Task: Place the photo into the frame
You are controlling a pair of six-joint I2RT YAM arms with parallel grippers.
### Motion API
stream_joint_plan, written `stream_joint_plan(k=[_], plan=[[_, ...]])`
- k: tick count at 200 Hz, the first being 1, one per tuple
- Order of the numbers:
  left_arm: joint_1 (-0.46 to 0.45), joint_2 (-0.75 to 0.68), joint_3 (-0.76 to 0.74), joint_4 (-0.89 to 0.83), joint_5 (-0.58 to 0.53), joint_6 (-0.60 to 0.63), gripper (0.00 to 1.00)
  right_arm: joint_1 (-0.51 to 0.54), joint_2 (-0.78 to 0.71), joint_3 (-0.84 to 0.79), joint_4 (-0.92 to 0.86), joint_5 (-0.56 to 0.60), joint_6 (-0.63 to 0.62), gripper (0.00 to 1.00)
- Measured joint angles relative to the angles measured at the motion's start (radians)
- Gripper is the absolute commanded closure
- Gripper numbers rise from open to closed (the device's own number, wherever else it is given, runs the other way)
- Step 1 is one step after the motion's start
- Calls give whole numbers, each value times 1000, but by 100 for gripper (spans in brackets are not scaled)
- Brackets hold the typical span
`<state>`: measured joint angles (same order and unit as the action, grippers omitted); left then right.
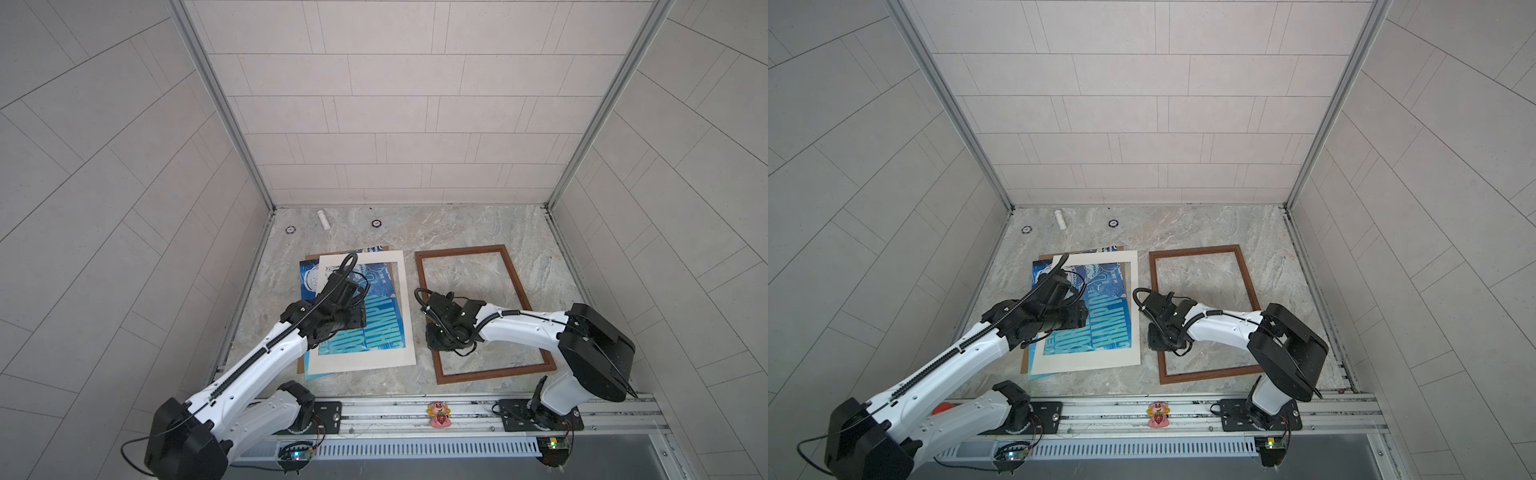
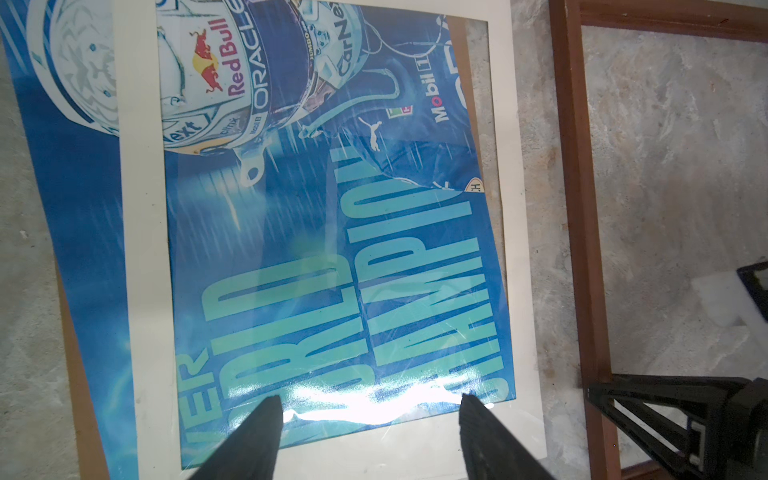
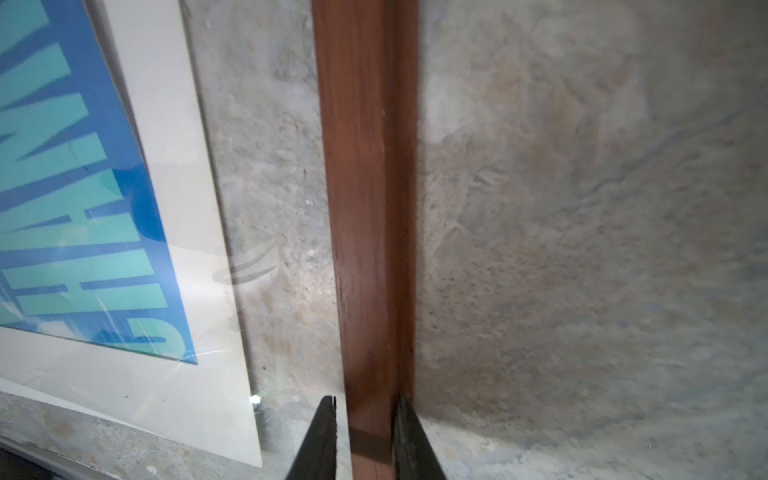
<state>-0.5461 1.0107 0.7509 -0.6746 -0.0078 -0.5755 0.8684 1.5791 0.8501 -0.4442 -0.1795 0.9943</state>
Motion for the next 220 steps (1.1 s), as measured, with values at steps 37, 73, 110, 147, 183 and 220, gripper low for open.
stream_joint_plan(k=[37, 73, 110, 147, 183, 220], plan=[[-1, 5, 0, -12, 3, 0, 27, -26, -5, -16, 45, -1, 8, 76], [-1, 5, 0, -18, 4, 0, 27, -30, -14, -31, 74, 4, 8, 74], [-1, 5, 0, -19, 5, 0, 27, -31, -14, -35, 82, 16, 6, 74], [-1, 5, 0, -20, 4, 0, 27, -58, -23, -72, 115, 43, 10, 77], [-1, 5, 0, -21, 5, 0, 27, -78, -27, -77, 124, 49, 7, 77], [-1, 5, 0, -21, 5, 0, 27, -94, -30, -86, 144, 41, 15, 75]])
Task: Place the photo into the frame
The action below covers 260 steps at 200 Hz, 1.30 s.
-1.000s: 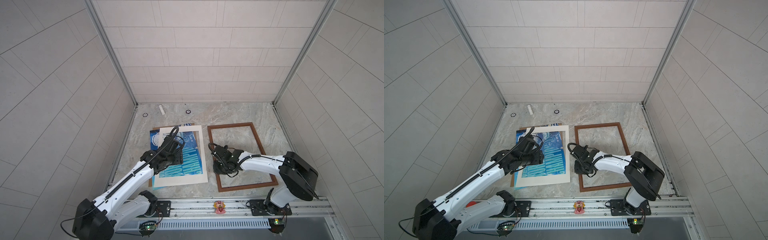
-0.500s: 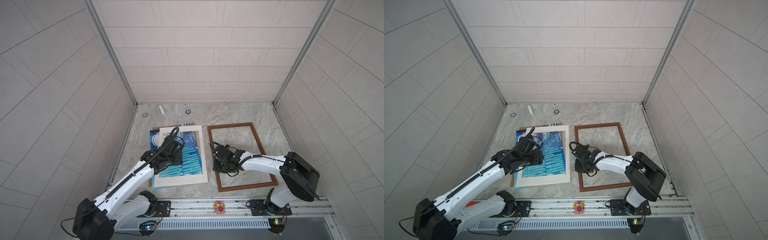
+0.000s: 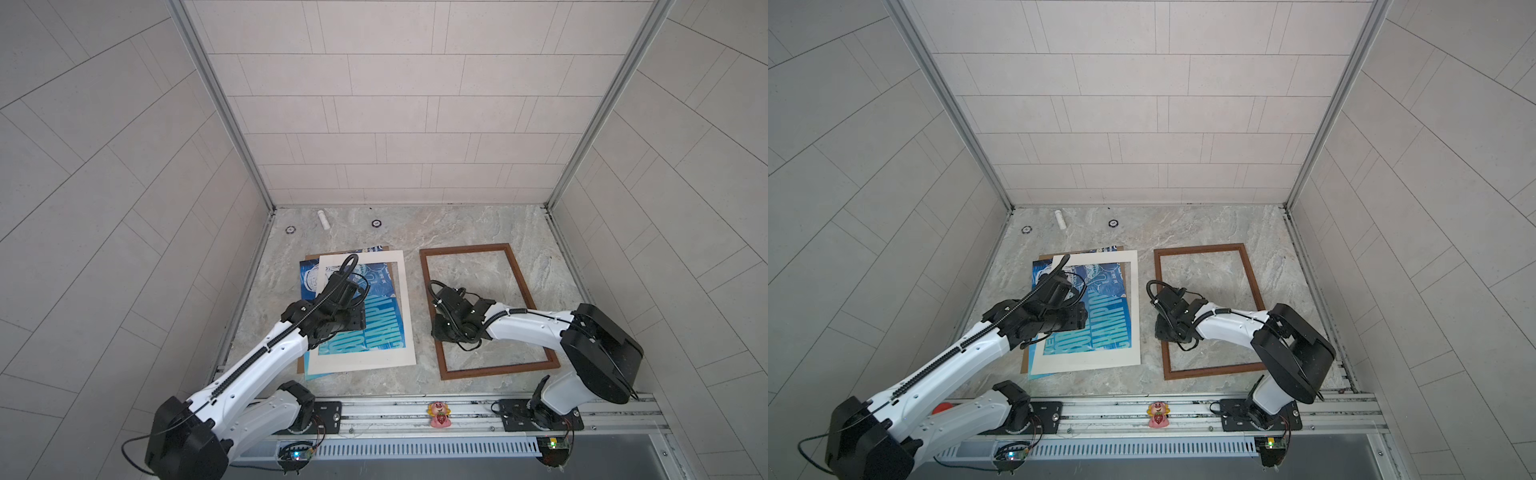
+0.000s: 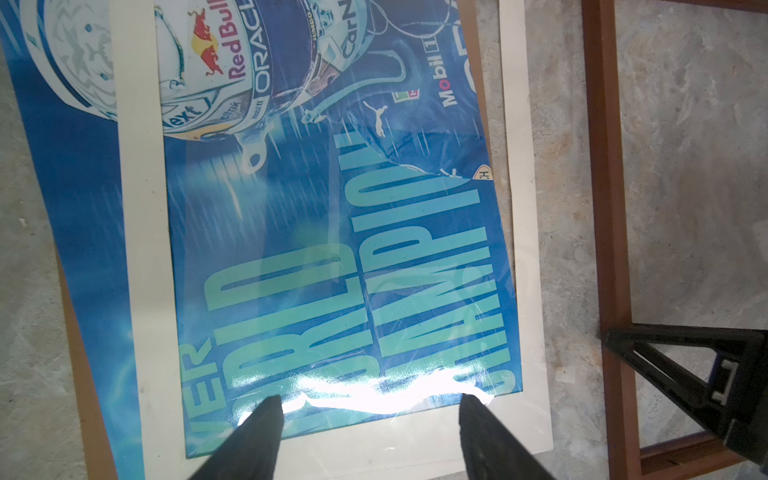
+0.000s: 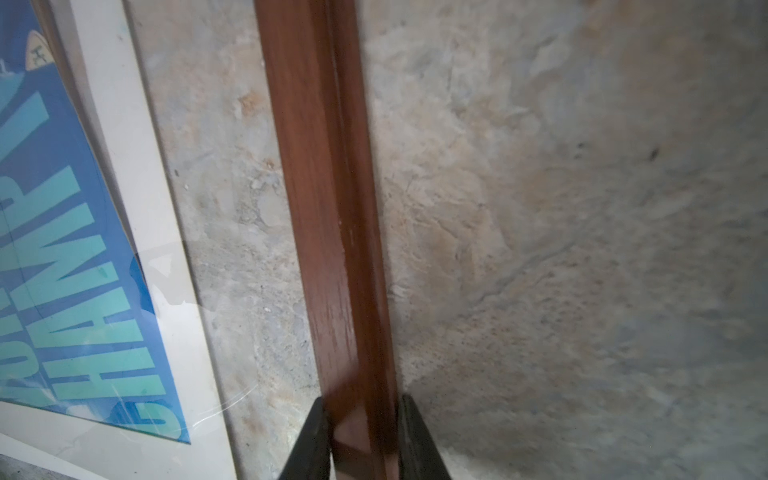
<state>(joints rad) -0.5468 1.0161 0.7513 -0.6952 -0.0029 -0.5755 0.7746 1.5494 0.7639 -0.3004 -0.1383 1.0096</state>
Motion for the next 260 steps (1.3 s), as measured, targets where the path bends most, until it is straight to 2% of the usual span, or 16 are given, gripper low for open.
stream_joint_plan(k=[30, 44, 76, 98, 118, 156, 205, 260], plan=[[0, 0, 0, -3, 10, 1, 28, -15, -13, -3, 7, 12, 0, 56], [0, 4, 4, -10, 29, 3, 30, -14, -34, -3, -26, 28, -11, 50], [-14, 37, 8, -14, 101, 10, 43, -7, -131, 13, -140, 45, -63, 47], [-52, 83, 8, -21, 131, 16, 57, 0, -182, 30, -124, -9, -86, 49], [-92, 130, 8, -28, 146, 8, 70, 29, -166, 45, -93, -62, -90, 44], [-159, 175, -6, -17, 155, -40, 82, 97, -80, 48, 3, -149, -79, 35], [-220, 181, -68, 21, 163, -113, 87, 97, -12, 26, 100, -196, -73, 32], [-230, 188, -145, 92, 167, -179, 88, 63, 26, -26, 250, -247, -44, 32]])
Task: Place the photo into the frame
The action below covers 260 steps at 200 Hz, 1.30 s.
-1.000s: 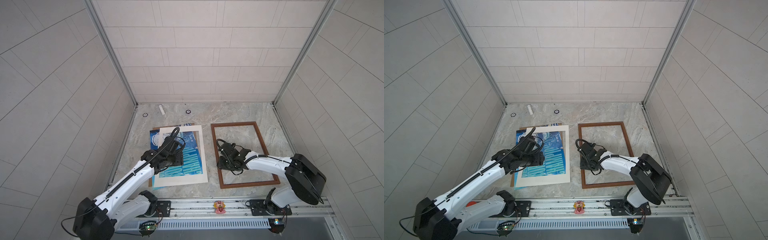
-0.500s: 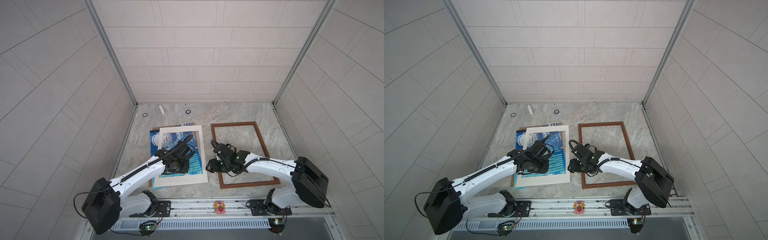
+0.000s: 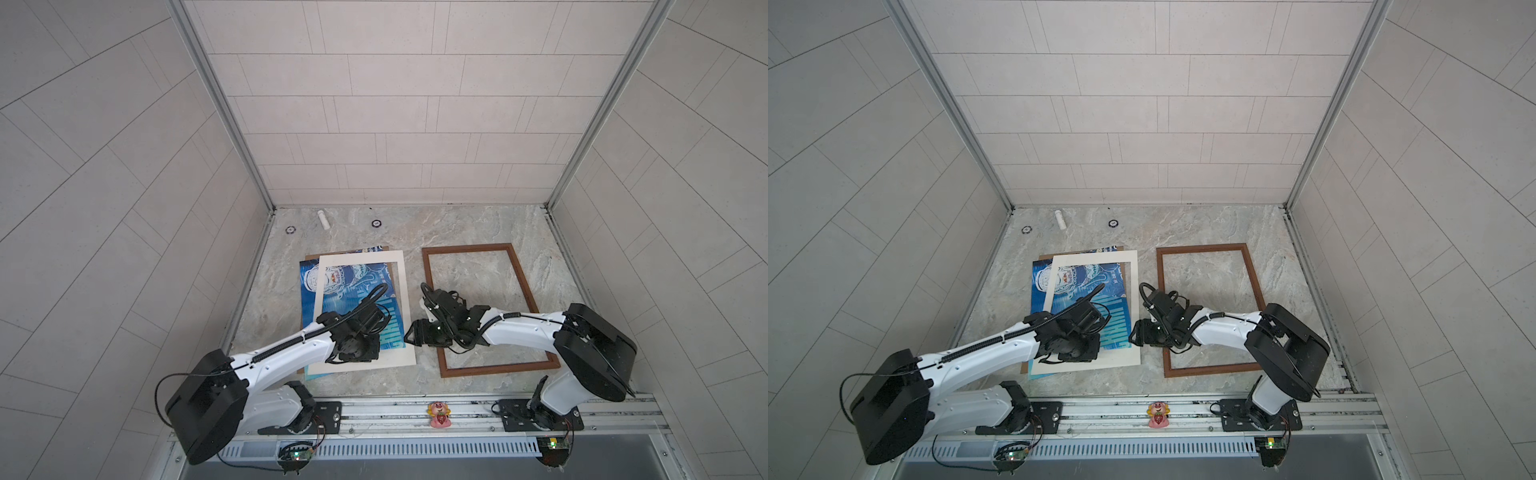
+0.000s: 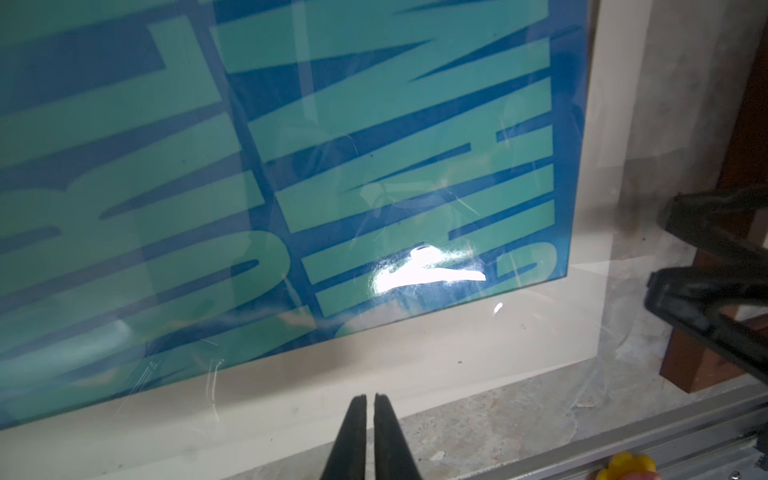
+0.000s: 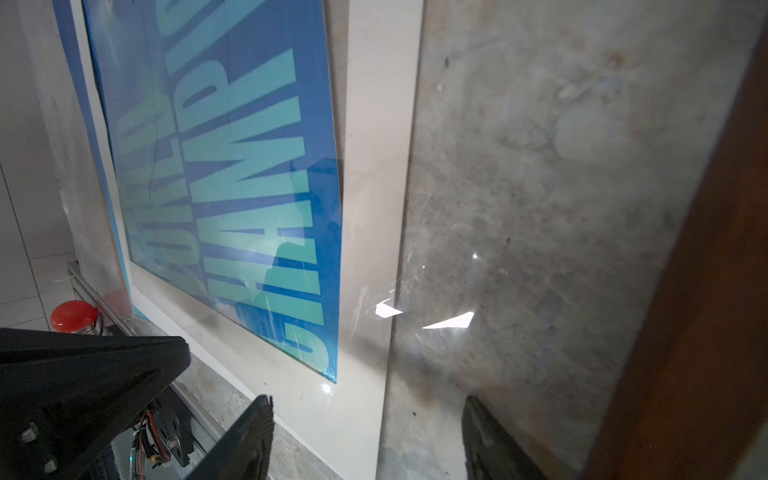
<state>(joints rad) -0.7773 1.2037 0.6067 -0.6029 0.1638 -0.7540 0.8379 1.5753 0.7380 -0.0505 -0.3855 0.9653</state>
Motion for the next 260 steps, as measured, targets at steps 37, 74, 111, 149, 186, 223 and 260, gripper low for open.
stream_joint_plan(k=[37, 74, 111, 149, 186, 223, 260], plan=[[0, 46, -8, 47, 2, -10, 90, -32, -4, -36, 79, -38, 23, 34], [0, 86, -25, 78, 15, -9, 90, -86, -28, -109, 197, -86, 84, 35], [0, 93, -26, 103, 26, -8, 90, -101, -27, -170, 347, -149, 169, 36], [0, 95, -30, 123, 36, -8, 90, -106, -20, -165, 373, -168, 182, 36], [0, 95, -35, 140, 43, -8, 90, -109, -13, -165, 410, -180, 199, 37], [0, 95, -38, 150, 48, -6, 90, -107, -21, -165, 473, -201, 230, 37], [0, 102, -39, 168, 56, -5, 90, -100, -50, -165, 517, -228, 249, 39]])
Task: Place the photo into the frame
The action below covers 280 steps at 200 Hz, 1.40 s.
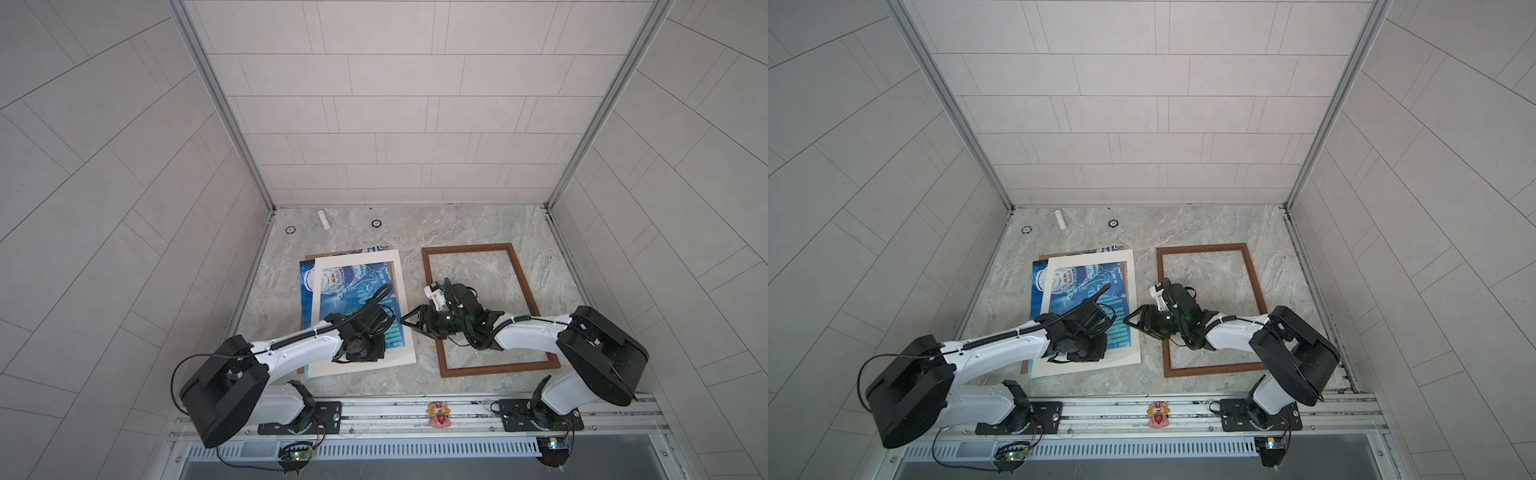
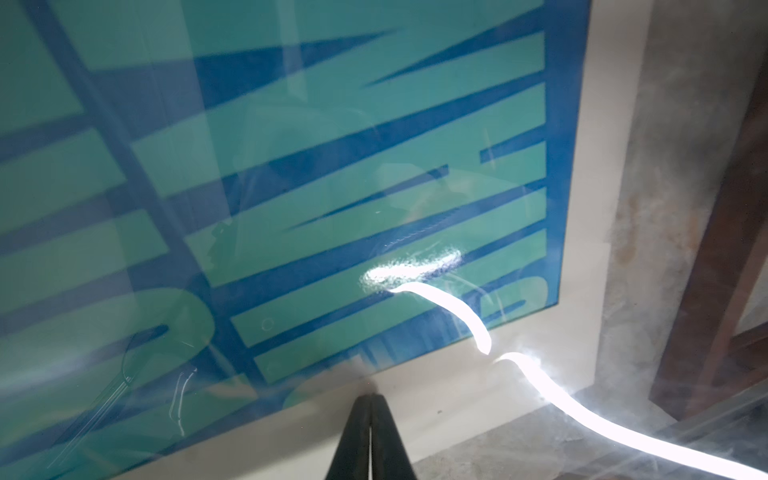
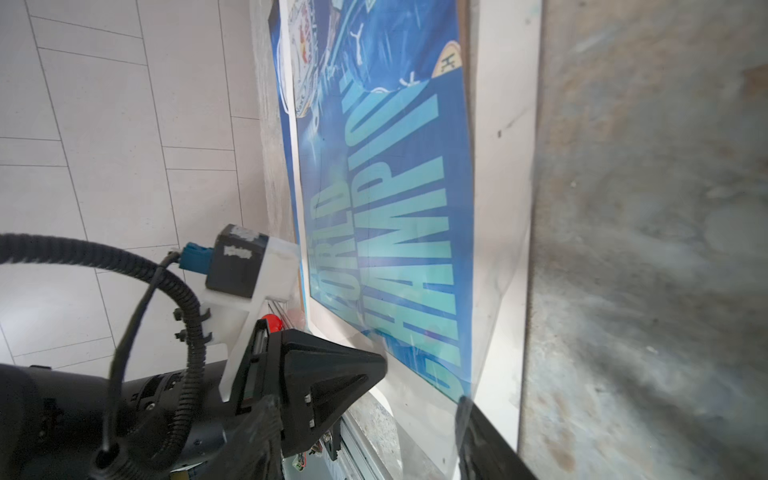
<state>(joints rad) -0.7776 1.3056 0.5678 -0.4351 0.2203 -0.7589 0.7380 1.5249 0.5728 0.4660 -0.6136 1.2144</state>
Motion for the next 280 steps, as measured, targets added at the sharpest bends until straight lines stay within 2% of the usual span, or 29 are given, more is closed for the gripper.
stream_joint_plan(k=[47, 71, 84, 98, 127, 143, 162, 218, 250, 269, 280], plan=[[0, 0, -2, 10, 2, 0, 90, 13, 64, 6, 23, -20, -2, 47], [0, -9, -10, 18, 2, 0, 90, 14, 120, 15, 23, -29, -19, 59], [0, -14, -14, 22, 2, 0, 90, 14, 142, 20, 24, -34, -27, 69], [0, -19, -19, 26, 3, 0, 90, 14, 154, 31, 13, -36, -37, 72], [0, -19, -19, 26, 5, 8, 90, 14, 159, 87, -31, -38, -76, 85], [0, -19, -19, 26, 11, 12, 90, 15, 159, 109, -39, -42, -87, 96], [0, -19, -18, 26, 20, 19, 90, 18, 159, 131, -62, -53, -107, 100], [9, -56, -18, -5, 31, 43, 89, 34, 164, 145, -114, -39, -146, 100], [52, -163, 2, -96, 18, 57, 80, 27, 102, 117, -171, 5, -180, 100], [84, -255, 42, -166, -26, 70, 68, 9, 36, 89, -168, 10, -187, 100], [97, -315, 51, -186, -48, 70, 55, -1, 18, 82, -157, 7, -187, 100]])
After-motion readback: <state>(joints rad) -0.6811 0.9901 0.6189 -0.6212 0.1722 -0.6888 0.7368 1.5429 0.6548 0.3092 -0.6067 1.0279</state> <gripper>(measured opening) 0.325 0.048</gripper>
